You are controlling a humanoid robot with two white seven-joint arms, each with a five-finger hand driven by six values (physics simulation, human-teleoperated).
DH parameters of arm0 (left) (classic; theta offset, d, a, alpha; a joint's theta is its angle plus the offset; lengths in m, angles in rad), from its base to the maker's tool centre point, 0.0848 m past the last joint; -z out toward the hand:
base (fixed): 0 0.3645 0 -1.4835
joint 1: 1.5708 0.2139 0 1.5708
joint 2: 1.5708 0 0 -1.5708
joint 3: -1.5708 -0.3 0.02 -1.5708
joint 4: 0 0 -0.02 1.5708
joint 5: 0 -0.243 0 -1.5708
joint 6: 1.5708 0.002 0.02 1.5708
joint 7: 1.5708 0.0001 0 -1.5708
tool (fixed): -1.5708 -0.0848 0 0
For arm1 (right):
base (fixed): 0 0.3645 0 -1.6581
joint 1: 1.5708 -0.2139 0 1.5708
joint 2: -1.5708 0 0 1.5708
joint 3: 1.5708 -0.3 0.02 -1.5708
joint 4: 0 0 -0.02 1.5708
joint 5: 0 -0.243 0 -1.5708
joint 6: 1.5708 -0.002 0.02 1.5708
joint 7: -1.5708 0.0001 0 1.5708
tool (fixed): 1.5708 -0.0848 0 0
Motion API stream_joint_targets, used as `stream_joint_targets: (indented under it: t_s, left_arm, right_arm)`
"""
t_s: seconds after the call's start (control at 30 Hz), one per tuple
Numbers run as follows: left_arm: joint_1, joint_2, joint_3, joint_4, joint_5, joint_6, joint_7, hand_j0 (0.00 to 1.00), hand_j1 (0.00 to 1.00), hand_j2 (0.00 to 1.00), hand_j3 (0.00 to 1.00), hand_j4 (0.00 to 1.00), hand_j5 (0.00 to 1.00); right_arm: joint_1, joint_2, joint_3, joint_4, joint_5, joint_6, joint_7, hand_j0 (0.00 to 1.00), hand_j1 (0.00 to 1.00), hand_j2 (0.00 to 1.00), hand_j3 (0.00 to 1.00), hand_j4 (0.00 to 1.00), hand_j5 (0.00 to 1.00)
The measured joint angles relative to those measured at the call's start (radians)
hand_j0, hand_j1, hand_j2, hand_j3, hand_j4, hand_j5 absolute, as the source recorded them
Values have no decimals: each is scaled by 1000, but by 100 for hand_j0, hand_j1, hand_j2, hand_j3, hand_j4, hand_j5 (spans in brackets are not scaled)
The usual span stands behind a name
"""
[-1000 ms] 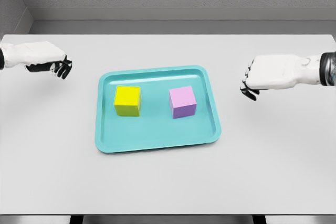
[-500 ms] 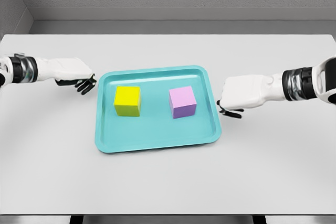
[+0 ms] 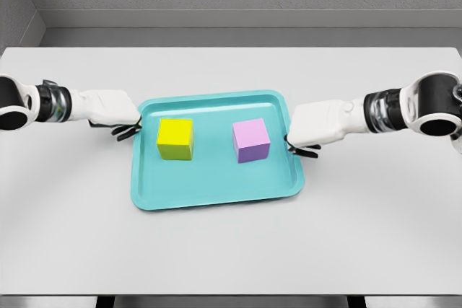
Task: Push two cubes
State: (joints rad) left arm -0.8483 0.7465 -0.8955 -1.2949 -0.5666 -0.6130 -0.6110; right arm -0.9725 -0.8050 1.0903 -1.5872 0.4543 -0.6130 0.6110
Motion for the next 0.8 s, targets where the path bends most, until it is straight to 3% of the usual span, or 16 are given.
stream_joint_targets:
  t_s: [0.47,0.8]
  left_arm:
    - [3,-18,-31,-12,-6,0,0,7,7,7,7,7,7]
    - [3,-60,-42,2,-56,9,13,7,7,7,7,7,7]
  right_arm:
    - [-5,92,21,132,24,0,0,0,0,0,0,0,0]
    - [-23,125,32,209,33,0,0,0,0,0,0,0,0]
